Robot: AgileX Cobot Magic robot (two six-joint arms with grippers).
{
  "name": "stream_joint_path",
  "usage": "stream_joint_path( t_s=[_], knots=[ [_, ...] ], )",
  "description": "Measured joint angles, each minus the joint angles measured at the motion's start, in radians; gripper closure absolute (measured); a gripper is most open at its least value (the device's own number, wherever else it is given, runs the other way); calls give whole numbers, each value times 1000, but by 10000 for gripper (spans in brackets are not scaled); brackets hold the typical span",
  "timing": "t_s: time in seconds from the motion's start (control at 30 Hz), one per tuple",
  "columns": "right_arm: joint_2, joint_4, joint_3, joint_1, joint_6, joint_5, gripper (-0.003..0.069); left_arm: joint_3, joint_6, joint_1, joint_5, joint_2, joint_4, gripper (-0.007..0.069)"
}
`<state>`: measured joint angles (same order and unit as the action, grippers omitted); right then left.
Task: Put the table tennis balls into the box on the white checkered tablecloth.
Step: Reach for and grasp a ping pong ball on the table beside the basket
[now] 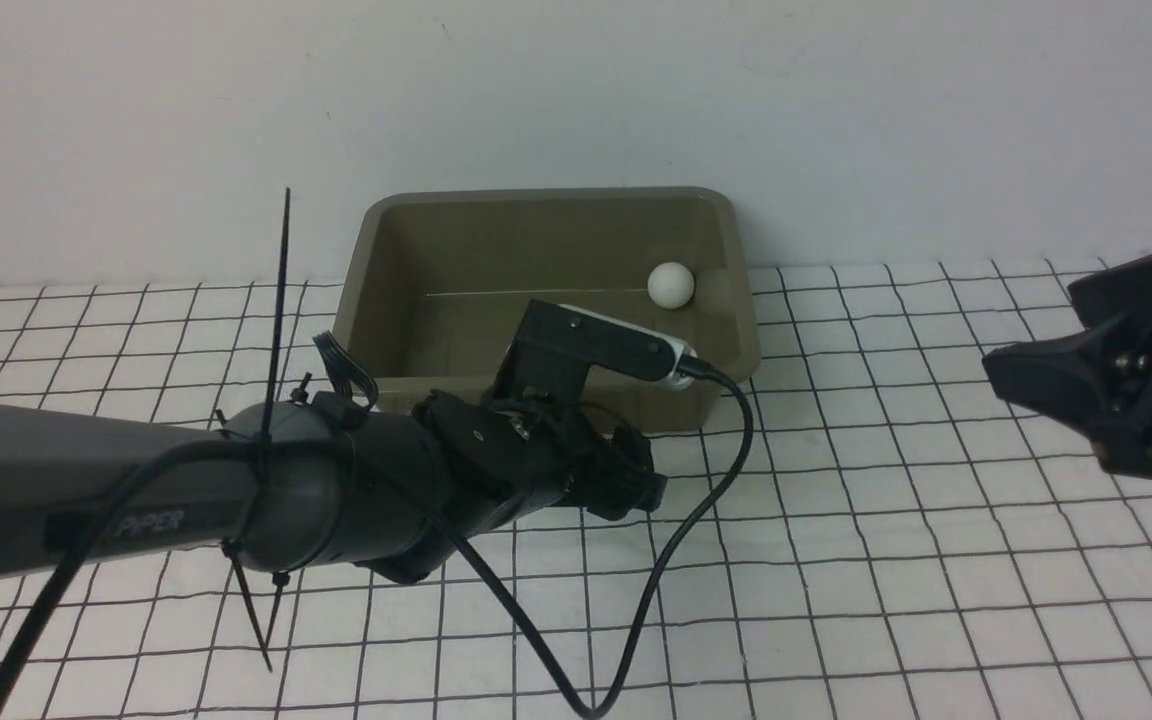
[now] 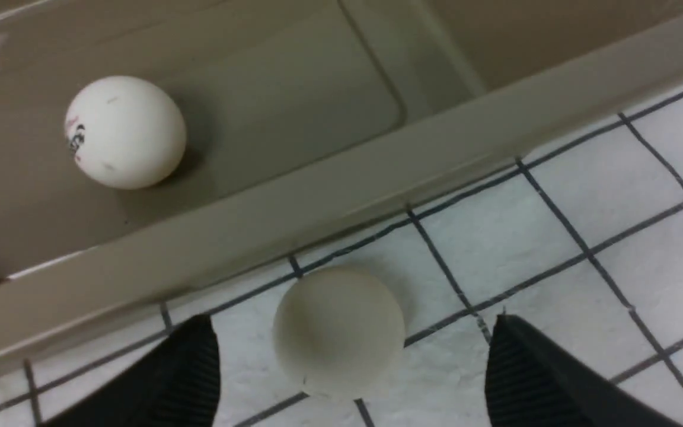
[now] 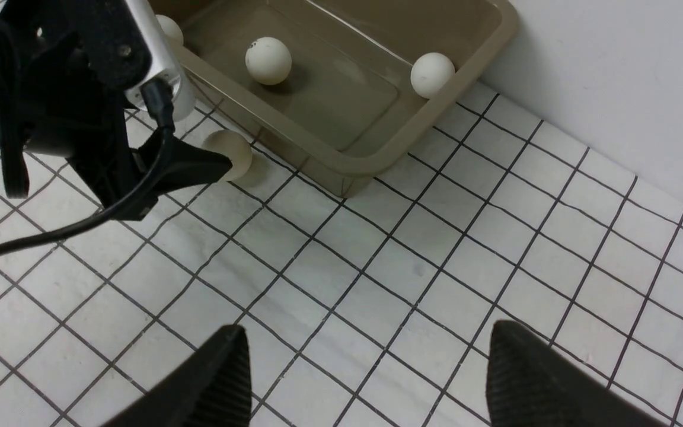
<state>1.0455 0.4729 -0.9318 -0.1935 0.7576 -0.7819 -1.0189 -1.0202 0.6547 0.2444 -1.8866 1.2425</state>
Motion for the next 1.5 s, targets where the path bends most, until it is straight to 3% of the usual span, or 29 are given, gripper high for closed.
stream_joint_path(
  t_s=[0.4,0.57,0.67,0.87,0.97,1.07,1.1,1.13,1.17,1.33,1.5],
  knots=[
    [0,2,0,0,20,2,174,0,26,1,9,-94,-4,84],
    [0,2,0,0,21,8,174,-1,90,2,46,-118,-64,84],
    [0,6,0,0,21,9,174,-1,158,2,53,-125,-132,84],
    [0,17,0,0,24,8,174,-1,420,3,52,-130,-364,94],
    [0,20,0,0,24,8,174,-1,481,3,52,-133,-408,176],
    [0,21,0,0,29,8,174,-2,497,3,53,-138,-414,375],
    [0,21,0,0,34,8,174,-2,497,3,53,-139,-414,473],
    [0,21,0,0,35,8,174,-2,497,3,53,-139,-414,487],
    [0,23,0,0,42,8,174,-2,497,4,48,-139,-415,580],
    [0,25,0,0,62,9,174,-2,494,5,5,-127,-417,629],
    [0,25,0,0,69,10,174,-2,453,5,-154,-59,-422,629]
  ],
)
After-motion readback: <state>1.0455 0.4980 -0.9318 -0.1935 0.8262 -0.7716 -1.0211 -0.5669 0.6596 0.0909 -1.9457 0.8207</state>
